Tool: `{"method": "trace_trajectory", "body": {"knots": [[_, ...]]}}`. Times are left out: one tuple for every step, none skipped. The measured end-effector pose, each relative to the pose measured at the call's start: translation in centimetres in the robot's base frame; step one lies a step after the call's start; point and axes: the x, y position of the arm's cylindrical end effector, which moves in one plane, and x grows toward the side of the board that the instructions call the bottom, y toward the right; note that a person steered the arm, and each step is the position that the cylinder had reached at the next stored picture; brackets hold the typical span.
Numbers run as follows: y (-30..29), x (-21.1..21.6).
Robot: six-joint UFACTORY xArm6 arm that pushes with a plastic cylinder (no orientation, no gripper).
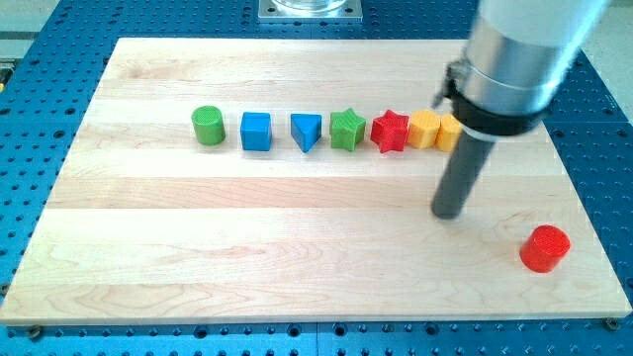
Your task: Separate the yellow blocks from each other
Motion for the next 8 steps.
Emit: {"method": "trace_trajectory", "body": {"knots": [[6.7, -5.7], [5.2, -11.1], [2.0, -11.9], [-1.3, -9.7], [-1.7, -9.4], [-2.0, -8.3], [-1.1, -8.3], [-1.1, -10.1]]}}
